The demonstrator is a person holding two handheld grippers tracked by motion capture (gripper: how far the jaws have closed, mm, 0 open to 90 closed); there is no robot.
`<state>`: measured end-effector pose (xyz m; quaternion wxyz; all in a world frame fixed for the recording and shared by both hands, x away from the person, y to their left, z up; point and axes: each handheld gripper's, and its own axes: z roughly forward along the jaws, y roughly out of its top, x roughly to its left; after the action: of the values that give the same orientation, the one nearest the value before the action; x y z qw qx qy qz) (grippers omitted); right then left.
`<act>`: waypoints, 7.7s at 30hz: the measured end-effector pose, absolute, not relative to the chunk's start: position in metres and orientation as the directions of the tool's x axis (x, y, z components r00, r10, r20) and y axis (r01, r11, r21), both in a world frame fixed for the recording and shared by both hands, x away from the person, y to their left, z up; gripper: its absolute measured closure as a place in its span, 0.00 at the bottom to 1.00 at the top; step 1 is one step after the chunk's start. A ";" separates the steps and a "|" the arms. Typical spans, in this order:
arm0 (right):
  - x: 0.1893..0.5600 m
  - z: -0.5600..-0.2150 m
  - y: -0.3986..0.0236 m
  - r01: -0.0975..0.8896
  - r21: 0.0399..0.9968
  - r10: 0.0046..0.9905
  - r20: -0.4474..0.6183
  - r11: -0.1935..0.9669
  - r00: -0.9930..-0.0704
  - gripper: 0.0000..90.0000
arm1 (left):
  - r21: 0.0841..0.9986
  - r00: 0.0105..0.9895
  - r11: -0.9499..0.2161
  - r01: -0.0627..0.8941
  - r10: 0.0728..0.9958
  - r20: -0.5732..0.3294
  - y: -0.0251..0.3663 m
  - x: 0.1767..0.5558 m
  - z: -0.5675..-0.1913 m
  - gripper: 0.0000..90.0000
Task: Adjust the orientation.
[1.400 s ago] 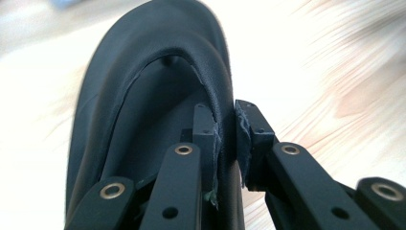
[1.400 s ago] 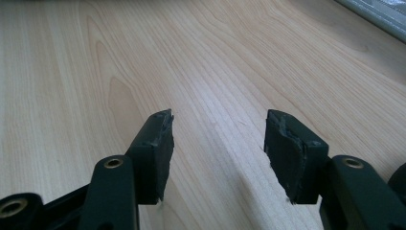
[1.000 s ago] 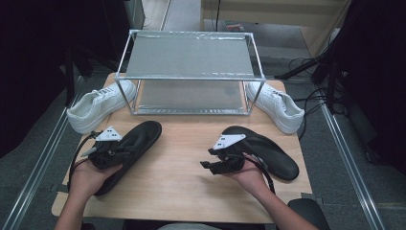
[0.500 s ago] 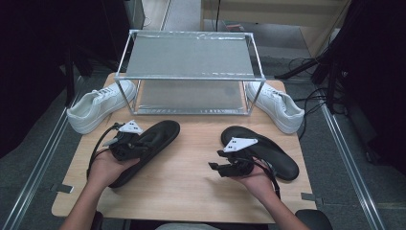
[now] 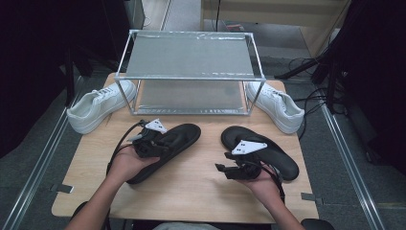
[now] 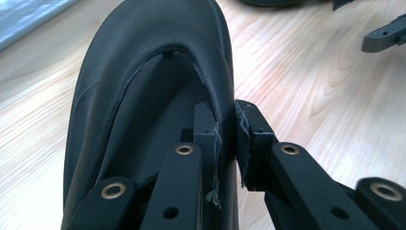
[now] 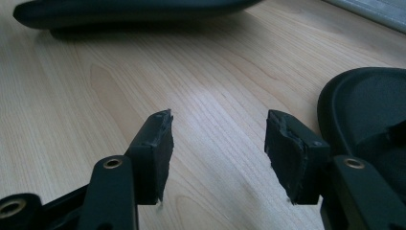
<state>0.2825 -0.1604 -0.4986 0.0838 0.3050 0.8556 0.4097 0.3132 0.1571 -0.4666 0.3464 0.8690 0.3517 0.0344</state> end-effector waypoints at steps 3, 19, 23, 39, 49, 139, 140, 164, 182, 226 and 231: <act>0.282 -0.499 -0.161 0.459 0.752 0.593 0.112 0.474 -0.797 0.48 | 0.629 0.760 -0.515 0.583 0.619 -0.197 0.145 0.315 -0.468 0.89; 0.282 -0.501 -0.158 0.457 0.749 0.587 0.113 0.480 -0.802 0.48 | 0.597 0.796 -0.564 0.570 0.559 -0.232 0.120 0.321 -0.500 0.87; 0.282 -0.501 -0.157 0.455 0.748 0.585 0.110 0.483 -0.803 0.48 | 0.605 0.792 -0.554 0.572 0.566 -0.230 0.124 0.322 -0.498 0.79; 0.283 -0.500 -0.147 0.436 0.752 0.559 0.109 0.494 -0.822 0.49 | 0.646 0.768 -0.501 0.576 0.602 -0.218 0.166 0.305 -0.483 0.62; 0.291 -0.500 -0.130 0.450 0.765 0.532 0.168 0.461 -0.830 0.54 | 0.665 0.709 -0.428 0.612 0.669 -0.222 0.203 0.294 -0.484 0.69; 0.334 -0.506 -0.101 0.488 0.772 0.513 0.249 0.407 -0.821 0.67 | 0.648 0.699 -0.415 0.639 0.665 -0.263 0.206 0.267 -0.503 0.62; 0.334 -0.505 -0.103 0.486 0.777 0.506 0.255 0.401 -0.824 0.65 | 0.654 0.698 -0.413 0.634 0.670 -0.254 0.207 0.268 -0.504 0.59; 0.313 -0.484 -0.167 0.479 0.790 0.534 0.234 0.383 -0.812 0.51 | 0.664 0.692 -0.390 0.638 0.668 -0.273 0.210 0.290 -0.504 0.43; 0.298 -0.481 -0.218 0.506 0.802 0.637 0.216 0.316 -0.740 0.50 | 0.663 0.716 -0.413 0.624 0.642 -0.275 0.194 0.308 -0.502 0.44; 0.314 -0.507 -0.250 0.527 0.774 0.708 0.148 0.352 -0.691 0.66 | 0.678 0.747 -0.435 0.593 0.611 -0.262 0.176 0.328 -0.502 0.43; 0.323 -0.512 -0.243 0.541 0.759 0.698 0.163 0.363 -0.697 0.75 | 0.677 0.747 -0.435 0.594 0.611 -0.263 0.176 0.328 -0.503 0.43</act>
<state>0.3229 -0.2427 -0.5122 0.0936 0.3775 0.8203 0.4193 0.3282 0.1759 -0.5027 0.3952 0.8469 0.3557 0.0104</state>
